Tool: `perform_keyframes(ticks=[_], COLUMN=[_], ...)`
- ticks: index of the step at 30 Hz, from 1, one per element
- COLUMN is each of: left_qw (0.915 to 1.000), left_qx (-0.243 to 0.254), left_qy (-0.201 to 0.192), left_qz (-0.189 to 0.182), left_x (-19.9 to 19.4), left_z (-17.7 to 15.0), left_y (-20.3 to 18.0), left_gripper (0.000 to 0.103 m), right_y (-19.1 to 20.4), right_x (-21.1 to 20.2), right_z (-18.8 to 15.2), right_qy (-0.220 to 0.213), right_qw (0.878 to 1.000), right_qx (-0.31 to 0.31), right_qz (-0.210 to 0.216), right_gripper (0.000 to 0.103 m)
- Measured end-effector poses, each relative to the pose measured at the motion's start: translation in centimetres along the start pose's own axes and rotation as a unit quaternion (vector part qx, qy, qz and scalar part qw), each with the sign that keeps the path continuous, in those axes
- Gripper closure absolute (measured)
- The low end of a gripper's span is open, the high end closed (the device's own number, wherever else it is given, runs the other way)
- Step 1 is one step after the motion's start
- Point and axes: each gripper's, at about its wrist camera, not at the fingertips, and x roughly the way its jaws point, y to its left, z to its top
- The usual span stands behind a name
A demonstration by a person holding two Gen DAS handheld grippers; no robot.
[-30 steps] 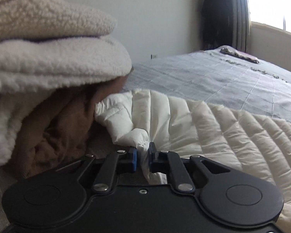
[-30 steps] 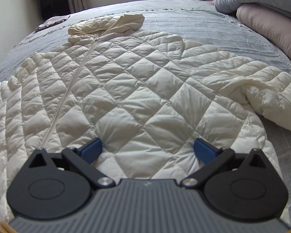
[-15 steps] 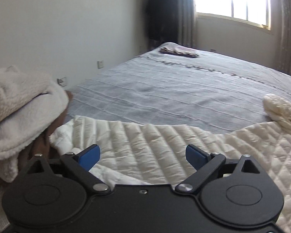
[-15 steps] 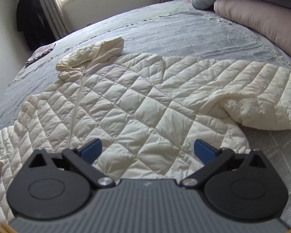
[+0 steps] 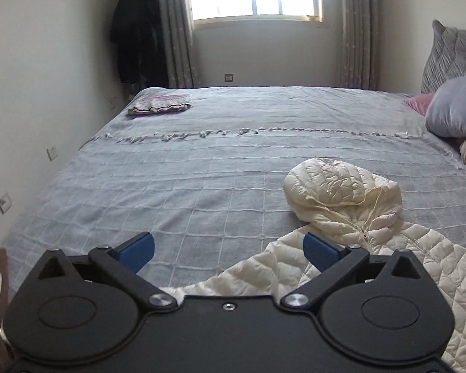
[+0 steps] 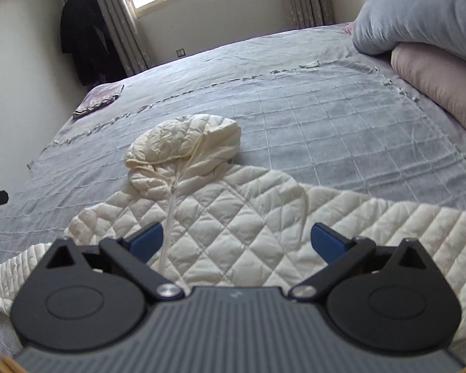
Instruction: Fold large clothes
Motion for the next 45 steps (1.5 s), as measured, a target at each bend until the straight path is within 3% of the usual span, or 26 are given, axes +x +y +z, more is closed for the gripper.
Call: perform_keyframes(ticks=[5, 9, 14, 17, 18, 19, 21, 22, 23, 24, 27, 30, 34, 40, 45], left_qw=[0.9977, 0.9952, 0.9881, 0.9786, 0.9728, 0.968, 0.9631, 0.9666, 0.9699, 0.9693, 0.9731, 0.9732, 0.963, 0.9425, 0.9359], left_qx=[0.03, 0.005, -0.066, -0.119, -0.139, -0.153, -0.161, -0.143, -0.126, -0.114, -0.084, -0.021, 0.049, 0.144, 0.178], left_qy=[0.023, 0.024, 0.027, 0.03, 0.035, 0.039, 0.053, 0.047, 0.039, 0.035, 0.002, -0.068, -0.129, -0.147, -0.137], left_qz=[-0.056, -0.094, -0.136, -0.166, -0.181, -0.195, -0.209, -0.207, -0.205, -0.215, -0.214, -0.219, -0.231, -0.263, -0.271], left_x=[9.1, 17.4, 25.7, 29.4, 30.5, 31.3, 32.5, 32.6, 32.4, 32.1, 29.9, 25.7, 19.5, 11.1, 6.6], left_z=[2.4, 3.5, 3.8, 3.2, 2.8, 2.3, 1.4, 1.2, 1.1, 1.2, 1.7, 2.0, 2.2, 1.4, -2.3], left_y=[-3.1, -4.7, -4.8, -4.0, -3.7, -3.5, -3.9, -4.5, -5.0, -5.5, -7.1, -8.8, -10.3, -11.3, -11.3], left_gripper=[0.0, 0.0, 0.002, 0.003, 0.007, 0.011, 0.032, 0.039, 0.052, 0.071, 0.09, 0.091, 0.092, 0.091, 0.091], right_y=[-0.9, -2.2, -3.9, -5.3, -5.8, -6.2, -6.1, -5.8, -5.7, -5.5, -5.0, -4.5, -4.7, -7.1, -9.9], right_x=[8.8, 17.0, 23.8, 26.9, 27.8, 28.4, 28.0, 27.7, 27.4, 27.4, 27.4, 26.1, 22.5, 16.4, 10.9], right_z=[5.0, 6.8, 7.4, 6.3, 5.6, 4.9, 5.1, 5.3, 5.3, 5.2, 5.0, 5.4, 6.2, 5.0, 2.3], right_qy=[0.044, 0.057, 0.001, -0.027, -0.024, -0.028, -0.027, -0.026, -0.031, -0.027, -0.015, 0.009, -0.021, -0.024, -0.029], right_qw=[0.999, 0.998, 0.996, 0.991, 0.99, 0.989, 0.99, 0.99, 0.989, 0.988, 0.989, 0.993, 0.985, 0.977, 0.968], right_qx=[-0.007, 0.009, 0.026, 0.043, 0.048, 0.048, 0.034, 0.027, 0.025, 0.026, 0.026, 0.034, 0.067, 0.121, 0.172], right_qz=[0.022, 0.038, 0.085, 0.122, 0.133, 0.14, 0.137, 0.133, 0.139, 0.147, 0.143, 0.112, 0.157, 0.173, 0.183], right_gripper=[0.0, 0.0, 0.004, 0.023, 0.031, 0.031, 0.036, 0.037, 0.037, 0.037, 0.033, 0.022, 0.008, 0.006, 0.005])
